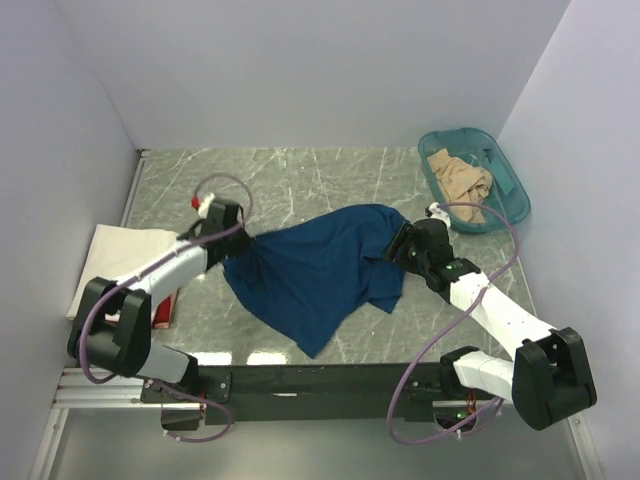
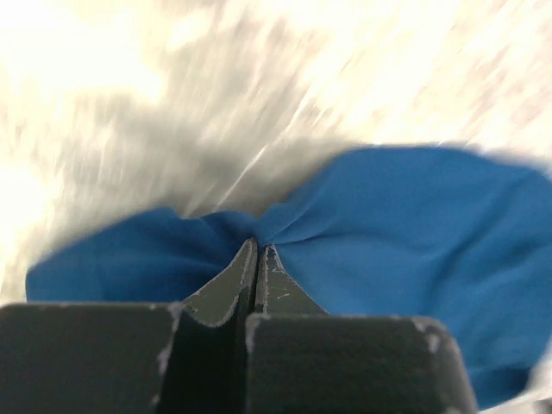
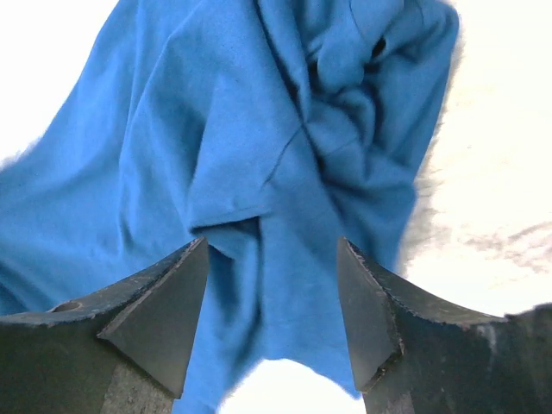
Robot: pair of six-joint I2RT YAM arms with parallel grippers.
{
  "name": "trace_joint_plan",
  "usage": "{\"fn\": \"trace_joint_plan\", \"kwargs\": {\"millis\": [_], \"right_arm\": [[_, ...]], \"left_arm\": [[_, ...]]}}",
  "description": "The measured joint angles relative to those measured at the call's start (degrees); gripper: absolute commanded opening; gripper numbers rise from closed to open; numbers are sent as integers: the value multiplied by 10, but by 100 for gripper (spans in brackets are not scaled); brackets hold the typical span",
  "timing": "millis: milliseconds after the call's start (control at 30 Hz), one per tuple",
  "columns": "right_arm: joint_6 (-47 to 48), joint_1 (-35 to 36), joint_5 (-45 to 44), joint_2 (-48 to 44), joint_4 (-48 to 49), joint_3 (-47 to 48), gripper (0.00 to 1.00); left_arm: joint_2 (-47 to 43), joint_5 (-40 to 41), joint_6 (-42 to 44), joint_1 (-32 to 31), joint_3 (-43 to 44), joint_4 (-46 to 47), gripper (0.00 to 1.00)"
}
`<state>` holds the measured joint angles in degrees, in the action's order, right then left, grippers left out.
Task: Fold and stack the t-shirts
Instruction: Flatten the tshirt out
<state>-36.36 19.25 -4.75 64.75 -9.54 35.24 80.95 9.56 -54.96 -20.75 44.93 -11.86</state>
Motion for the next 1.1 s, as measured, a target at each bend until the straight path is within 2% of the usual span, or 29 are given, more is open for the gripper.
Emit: {"fn": "trace_joint_plan", "kwargs": {"millis": [200,267,333,433,567,733,767,1100], "right_arm": [[-10,0,38,-8,23,-22,67],[-12,0,49,-14,26,-34,66],[-14,0,55,-19,25,-42,67],[-14,0,59,-31,27,-50,66],[-15,0,64,-42,39,-64,65],[-17,0,80,-22,56,-68,60],[-18,1,83,-17,60,-68,60],[-18,19,88,-12,70,-68,58]], "left_arm": [[103,-42,23,57,179,3,6],[142,-53,35,64,226,3,21],[162,-64,45,67,246,5,46],[162,-69,50,67,245,-3,55],[123,-69,54,67,201,0,56],[21,-65,53,59,104,-3,51],[1,-62,53,52,86,-3,48],[-154,-1,-3,-71,-72,-50,39]]}}
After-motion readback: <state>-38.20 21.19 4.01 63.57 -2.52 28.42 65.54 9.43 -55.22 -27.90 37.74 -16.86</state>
